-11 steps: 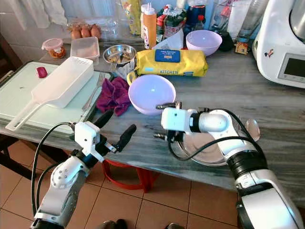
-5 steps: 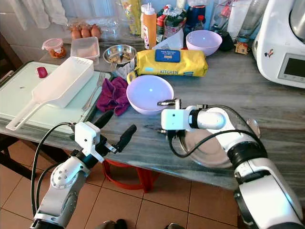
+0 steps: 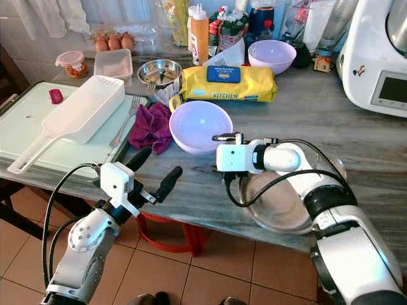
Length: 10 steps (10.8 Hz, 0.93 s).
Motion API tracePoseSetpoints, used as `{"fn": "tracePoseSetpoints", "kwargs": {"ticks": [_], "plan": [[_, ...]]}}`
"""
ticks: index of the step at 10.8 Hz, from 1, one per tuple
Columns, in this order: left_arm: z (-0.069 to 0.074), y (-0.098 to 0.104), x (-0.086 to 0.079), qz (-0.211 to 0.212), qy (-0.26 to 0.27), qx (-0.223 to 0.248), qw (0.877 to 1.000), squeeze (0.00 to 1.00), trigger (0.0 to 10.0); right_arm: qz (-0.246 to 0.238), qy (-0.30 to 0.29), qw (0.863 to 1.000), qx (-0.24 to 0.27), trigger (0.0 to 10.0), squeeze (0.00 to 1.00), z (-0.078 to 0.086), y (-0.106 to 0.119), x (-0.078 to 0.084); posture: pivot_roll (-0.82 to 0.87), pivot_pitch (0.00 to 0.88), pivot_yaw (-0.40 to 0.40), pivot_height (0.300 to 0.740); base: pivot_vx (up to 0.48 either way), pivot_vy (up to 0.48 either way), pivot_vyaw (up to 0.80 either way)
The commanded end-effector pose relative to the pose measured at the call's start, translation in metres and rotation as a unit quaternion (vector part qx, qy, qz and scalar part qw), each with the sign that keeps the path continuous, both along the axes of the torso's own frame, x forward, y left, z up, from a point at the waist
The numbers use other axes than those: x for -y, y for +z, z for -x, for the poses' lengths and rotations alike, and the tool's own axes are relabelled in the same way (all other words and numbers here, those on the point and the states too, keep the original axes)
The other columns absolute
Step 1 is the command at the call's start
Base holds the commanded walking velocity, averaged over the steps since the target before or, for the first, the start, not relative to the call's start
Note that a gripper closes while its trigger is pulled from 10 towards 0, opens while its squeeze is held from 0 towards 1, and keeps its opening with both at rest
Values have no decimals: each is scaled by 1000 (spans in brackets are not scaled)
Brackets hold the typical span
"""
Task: Setting the table
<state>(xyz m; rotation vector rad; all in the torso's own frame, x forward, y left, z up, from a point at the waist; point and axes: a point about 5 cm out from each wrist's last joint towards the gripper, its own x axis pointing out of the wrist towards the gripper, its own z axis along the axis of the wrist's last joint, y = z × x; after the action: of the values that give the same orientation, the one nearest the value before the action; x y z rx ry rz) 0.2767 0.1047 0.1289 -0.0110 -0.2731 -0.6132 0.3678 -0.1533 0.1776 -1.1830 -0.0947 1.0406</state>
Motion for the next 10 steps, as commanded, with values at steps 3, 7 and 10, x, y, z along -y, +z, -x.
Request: {"fn": "tracePoseSetpoints", "kwargs": {"ticks": [3, 7, 10], "plan": [[3, -1, 1, -9, -1, -2, 1000, 0, 10000, 2, 6, 1000, 18, 0, 0, -3, 7, -3, -110, 162, 42, 740, 0, 0, 0], [1, -2, 2, -9, 0, -3, 1000, 0, 10000, 0, 8, 1000, 26, 0, 0, -4, 8, -2, -113, 159, 42, 740, 0, 0, 0], [0, -2, 2, -9, 1, -3, 1000, 0, 10000, -9, 19, 999, 33, 0, 0, -4, 17, -4, -113, 155, 41, 740, 0, 0, 0]]}}
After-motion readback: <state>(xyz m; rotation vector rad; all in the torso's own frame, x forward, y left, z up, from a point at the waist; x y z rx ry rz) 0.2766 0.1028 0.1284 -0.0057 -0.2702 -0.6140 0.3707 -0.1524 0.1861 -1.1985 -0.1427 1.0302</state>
